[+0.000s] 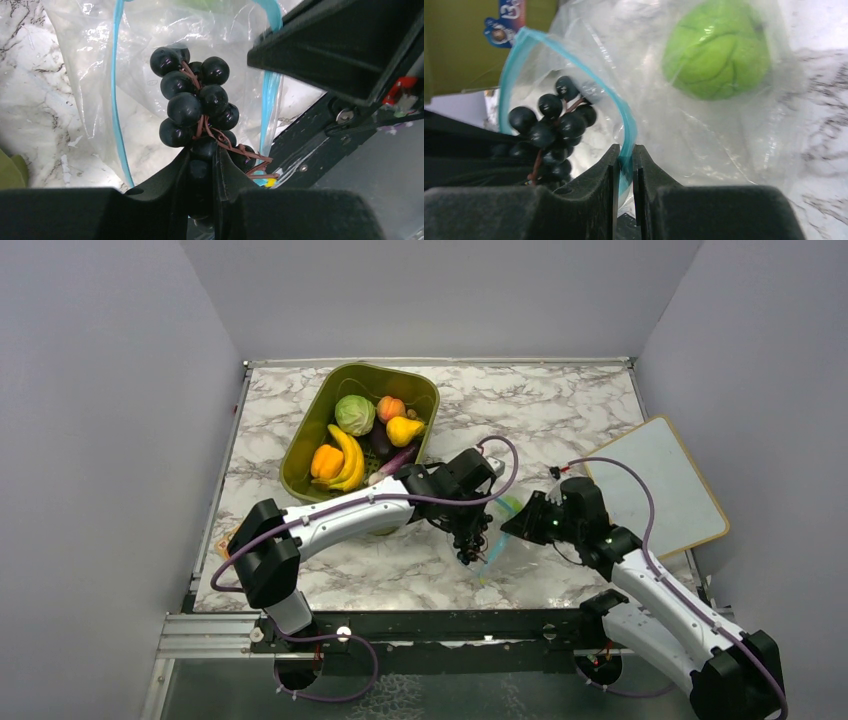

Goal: Open the zip-top bag and remove the fake food

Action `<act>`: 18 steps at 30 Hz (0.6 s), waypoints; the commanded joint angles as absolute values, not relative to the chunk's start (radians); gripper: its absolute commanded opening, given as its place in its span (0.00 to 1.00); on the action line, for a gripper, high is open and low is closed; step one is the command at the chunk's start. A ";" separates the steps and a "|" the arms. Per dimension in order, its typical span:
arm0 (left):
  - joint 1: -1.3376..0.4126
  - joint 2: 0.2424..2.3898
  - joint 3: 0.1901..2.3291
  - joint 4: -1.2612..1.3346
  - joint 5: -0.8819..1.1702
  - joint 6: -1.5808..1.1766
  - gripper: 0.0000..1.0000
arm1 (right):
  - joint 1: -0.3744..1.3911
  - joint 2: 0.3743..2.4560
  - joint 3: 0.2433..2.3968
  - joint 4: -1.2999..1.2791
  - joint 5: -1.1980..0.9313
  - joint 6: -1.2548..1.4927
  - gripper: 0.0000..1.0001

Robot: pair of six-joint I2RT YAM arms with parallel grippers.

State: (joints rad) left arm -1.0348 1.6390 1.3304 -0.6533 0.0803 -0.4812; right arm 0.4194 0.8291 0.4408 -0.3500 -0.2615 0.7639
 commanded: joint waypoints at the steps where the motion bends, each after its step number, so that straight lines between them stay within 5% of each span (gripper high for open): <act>1: -1.022 1.635 1.356 -0.570 0.124 -0.607 0.00 | 0.419 0.811 0.436 -0.232 -0.413 0.768 0.15; 18: -0.898 1.468 1.265 -0.549 0.256 -0.509 0.00 | 0.419 0.816 0.471 -0.366 -0.244 0.763 0.16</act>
